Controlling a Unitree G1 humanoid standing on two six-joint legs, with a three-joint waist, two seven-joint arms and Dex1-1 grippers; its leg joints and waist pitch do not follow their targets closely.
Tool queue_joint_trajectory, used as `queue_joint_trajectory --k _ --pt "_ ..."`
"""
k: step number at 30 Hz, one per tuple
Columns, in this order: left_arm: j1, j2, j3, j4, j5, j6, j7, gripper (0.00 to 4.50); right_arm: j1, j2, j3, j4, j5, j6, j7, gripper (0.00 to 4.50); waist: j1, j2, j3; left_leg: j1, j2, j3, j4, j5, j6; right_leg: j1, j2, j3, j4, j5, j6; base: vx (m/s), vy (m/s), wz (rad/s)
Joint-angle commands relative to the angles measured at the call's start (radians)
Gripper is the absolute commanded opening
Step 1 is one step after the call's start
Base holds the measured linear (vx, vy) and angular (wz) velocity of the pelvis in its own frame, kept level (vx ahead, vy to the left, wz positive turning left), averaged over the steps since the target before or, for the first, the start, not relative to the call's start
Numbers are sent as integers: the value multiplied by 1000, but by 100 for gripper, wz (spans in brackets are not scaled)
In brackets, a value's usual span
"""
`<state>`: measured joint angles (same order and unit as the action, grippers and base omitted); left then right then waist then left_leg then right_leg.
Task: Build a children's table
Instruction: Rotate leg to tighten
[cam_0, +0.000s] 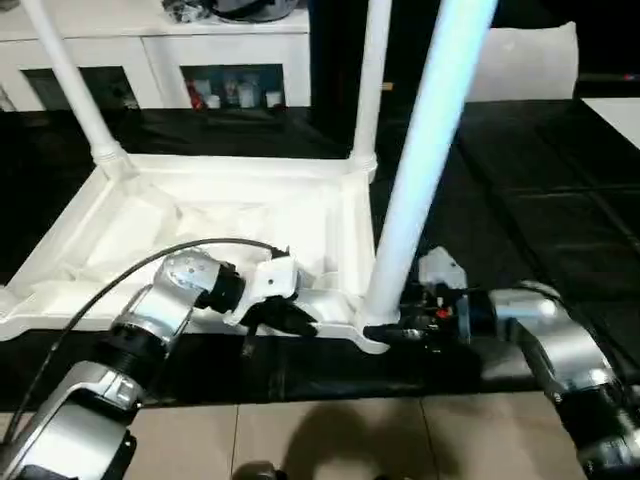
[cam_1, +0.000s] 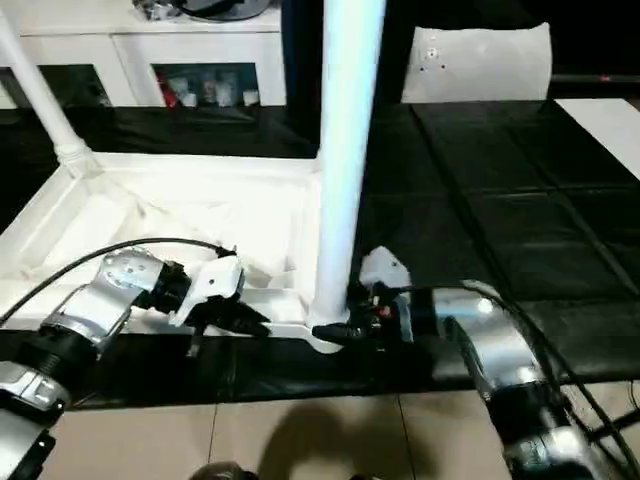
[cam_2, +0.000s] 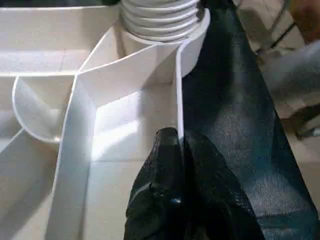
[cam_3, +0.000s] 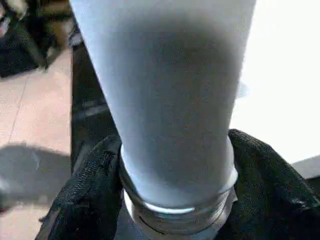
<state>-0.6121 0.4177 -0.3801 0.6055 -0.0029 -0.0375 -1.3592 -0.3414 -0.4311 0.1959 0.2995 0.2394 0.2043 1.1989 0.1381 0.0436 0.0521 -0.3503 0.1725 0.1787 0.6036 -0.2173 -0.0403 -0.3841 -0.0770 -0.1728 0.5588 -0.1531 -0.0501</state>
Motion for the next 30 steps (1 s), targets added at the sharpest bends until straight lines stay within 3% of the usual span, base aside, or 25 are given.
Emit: queue_joint_trajectory --k 1,2,4,8,10,15,17,19,21,23,24,26,30 --pt "-8 -63 48 -48 -6 85 153 0 38 89 1 -48 44 41 -109 276 -14 -6 -63 12 82 -28 -74 -151 55 49 -111 82 -80 -401 -63 0 0 0" --pt "-6 -79 60 -58 -12 112 184 0 47 112 -6 -47 33 41 -158 276 -16 -5 -60 15 84 -28 -75 -161 46 45 -113 82 -84 -419 -61 0 0 0" --pt "-4 -120 78 -84 2 159 287 0 58 192 -30 -27 -9 37 -310 276 -29 -8 -56 18 72 -33 -77 -199 19 46 -112 70 -101 -500 -32 0 0 0" --pt "-6 -207 112 -114 2 257 441 0 38 304 -60 25 -49 53 -510 276 -66 -3 -54 15 74 -39 -77 -232 15 48 -109 64 -105 -501 -21 0 0 0" --pt "-20 -295 144 -137 5 331 576 0 -14 395 -100 88 -67 78 -691 276 -83 -2 -56 9 71 -38 -76 -212 26 48 -109 69 -101 -459 -39 0 0 0" --pt "-43 -382 141 -146 52 362 701 0 -103 476 -143 190 -116 86 -882 275 -106 -7 -62 0 61 -35 -70 -151 58 53 -106 71 -93 -406 -55 0 0 0" --pt "-41 -382 129 -150 63 364 699 0 -104 483 -142 189 -119 76 -872 275 -104 -4 -64 -6 59 -35 -69 -118 78 59 -105 71 -88 -370 -53 0 0 0" --pt "-35 -375 120 -158 74 376 703 0 -101 493 -150 185 -118 71 -870 331 -102 -4 -65 -7 63 -34 -69 -99 94 57 -104 73 -83 -332 -59 0 0 0" --pt "-26 -343 116 -157 86 374 693 0 -87 490 -166 174 -109 58 -870 348 -102 -3 -67 -7 71 -36 -70 -85 100 58 -105 77 -73 -282 -80 0 0 0" --pt "-21 -327 120 -157 87 372 689 0 -78 484 -172 166 -104 53 -866 348 -105 -2 -64 -5 71 -37 -72 -104 98 58 -105 76 -75 -292 -85 0 0 0" --pt "-14 -303 123 -160 91 365 681 0 -63 470 -176 148 -99 39 -853 379 -104 -1 -64 -2 71 -35 -72 -114 95 56 -106 78 -77 -298 -87 0 0 0" --pt "-4 -279 130 -165 88 353 660 0 -43 451 -178 119 -91 21 -826 390 -105 -1 -63 -4 70 -35 -73 -127 93 58 -106 78 -78 -309 -83 0 0 0" --pt "37 -197 128 -181 57 269 524 0 25 362 -184 11 -68 -10 -711 433 -105 -3 -64 -6 69 -37 -73 -129 100 61 -107 79 -79 -321 -62 0 0 0"
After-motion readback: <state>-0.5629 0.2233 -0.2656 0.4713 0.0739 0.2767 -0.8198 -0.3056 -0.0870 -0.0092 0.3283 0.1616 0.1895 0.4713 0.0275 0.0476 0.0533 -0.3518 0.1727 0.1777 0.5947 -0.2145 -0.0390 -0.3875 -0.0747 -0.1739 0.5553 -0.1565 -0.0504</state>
